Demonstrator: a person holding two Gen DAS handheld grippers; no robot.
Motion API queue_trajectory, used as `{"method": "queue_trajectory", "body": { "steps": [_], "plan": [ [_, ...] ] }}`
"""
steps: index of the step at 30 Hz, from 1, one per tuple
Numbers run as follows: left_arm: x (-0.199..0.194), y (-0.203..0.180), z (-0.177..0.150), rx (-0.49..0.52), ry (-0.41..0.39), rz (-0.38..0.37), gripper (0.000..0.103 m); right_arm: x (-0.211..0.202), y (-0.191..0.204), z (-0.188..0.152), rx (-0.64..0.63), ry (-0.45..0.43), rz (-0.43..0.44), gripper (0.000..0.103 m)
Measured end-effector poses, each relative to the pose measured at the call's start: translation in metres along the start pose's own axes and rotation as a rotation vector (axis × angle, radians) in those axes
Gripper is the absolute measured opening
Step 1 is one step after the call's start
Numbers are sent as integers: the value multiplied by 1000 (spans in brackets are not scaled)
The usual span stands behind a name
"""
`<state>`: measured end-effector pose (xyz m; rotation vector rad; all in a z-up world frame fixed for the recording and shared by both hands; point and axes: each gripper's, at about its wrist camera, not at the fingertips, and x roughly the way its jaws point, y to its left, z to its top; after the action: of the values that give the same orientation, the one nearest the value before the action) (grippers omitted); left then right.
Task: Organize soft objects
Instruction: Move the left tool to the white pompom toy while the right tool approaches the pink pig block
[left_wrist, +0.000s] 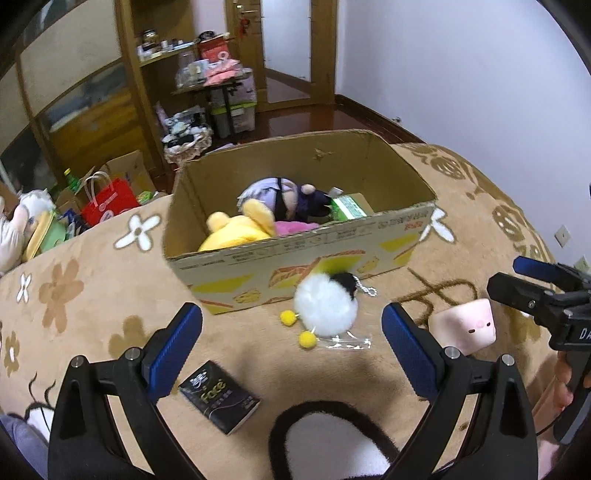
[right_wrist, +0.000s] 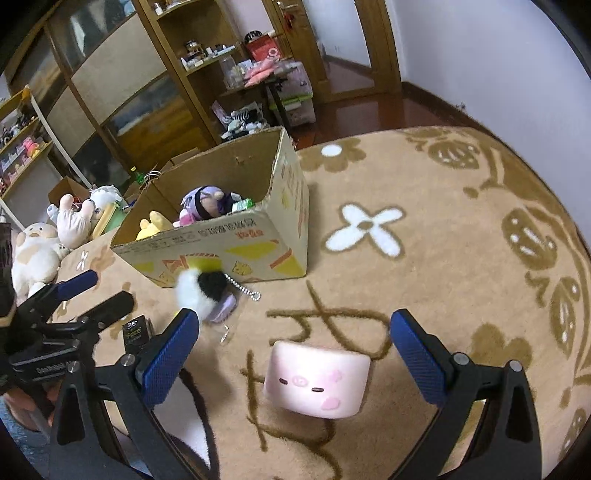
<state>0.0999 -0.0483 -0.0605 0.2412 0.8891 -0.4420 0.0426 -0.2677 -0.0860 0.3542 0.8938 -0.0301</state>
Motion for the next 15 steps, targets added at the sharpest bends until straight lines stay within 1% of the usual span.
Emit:
{"method": "queue_trajectory", "body": {
  "steps": [8,13,15],
  "plan": [
    [23,-16,2,78,16,-43,97,9,-3,-1,27,53,-18,103],
    [37,-19,4,97,37,-44,97,20,-11,0,75,100,3,103],
    [45,-19,5,100,56,-42,97,25,-14,0,91,117,2,103]
  ]
}}
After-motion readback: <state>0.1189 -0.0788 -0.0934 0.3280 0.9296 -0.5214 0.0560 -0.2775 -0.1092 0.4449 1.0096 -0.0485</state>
